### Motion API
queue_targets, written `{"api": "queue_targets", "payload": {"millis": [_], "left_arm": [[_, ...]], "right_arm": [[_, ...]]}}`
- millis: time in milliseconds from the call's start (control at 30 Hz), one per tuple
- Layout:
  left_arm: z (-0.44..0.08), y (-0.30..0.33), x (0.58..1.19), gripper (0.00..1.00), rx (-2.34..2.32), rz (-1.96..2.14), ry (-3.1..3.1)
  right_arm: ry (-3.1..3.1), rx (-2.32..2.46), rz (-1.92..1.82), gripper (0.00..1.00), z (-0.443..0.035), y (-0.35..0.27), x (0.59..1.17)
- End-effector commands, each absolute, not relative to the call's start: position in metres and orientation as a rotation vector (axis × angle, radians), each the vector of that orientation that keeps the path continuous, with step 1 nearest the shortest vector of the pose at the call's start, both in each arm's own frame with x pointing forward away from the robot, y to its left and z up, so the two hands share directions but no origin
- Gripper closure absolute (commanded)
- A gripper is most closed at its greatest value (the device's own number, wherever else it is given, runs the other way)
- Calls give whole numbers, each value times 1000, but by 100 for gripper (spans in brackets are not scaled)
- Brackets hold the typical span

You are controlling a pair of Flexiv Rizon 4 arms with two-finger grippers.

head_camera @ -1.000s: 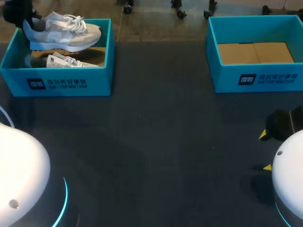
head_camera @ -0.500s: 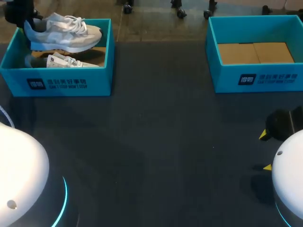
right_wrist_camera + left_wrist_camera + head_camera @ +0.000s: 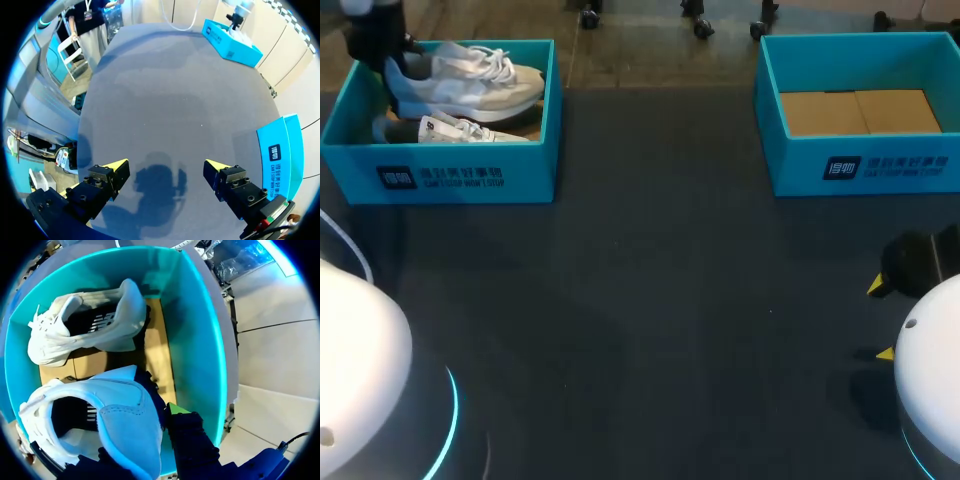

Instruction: Take the shoe out of the shoebox, open the shoe tongue, remove and reinsert the insole, then place the shoe into the shoebox

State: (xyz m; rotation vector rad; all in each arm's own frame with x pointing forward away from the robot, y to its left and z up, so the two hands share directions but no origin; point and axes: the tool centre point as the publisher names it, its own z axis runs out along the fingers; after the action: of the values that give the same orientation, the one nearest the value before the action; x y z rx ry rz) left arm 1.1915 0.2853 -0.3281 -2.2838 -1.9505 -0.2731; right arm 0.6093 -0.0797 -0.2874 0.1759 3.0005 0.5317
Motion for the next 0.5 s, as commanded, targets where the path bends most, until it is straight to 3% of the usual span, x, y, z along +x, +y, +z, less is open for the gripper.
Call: {"api": "queue_targets", "payload": {"millis": [33,500], "left_arm": [[-336,284,1207,100,-2268,-246,-1955],[-357,286,1212,100,-2259,-230,-1955]], "right_arm": [[2998,177,527,0,-288,-79,608],[2998,177,527,0,-288,-79,608]]}}
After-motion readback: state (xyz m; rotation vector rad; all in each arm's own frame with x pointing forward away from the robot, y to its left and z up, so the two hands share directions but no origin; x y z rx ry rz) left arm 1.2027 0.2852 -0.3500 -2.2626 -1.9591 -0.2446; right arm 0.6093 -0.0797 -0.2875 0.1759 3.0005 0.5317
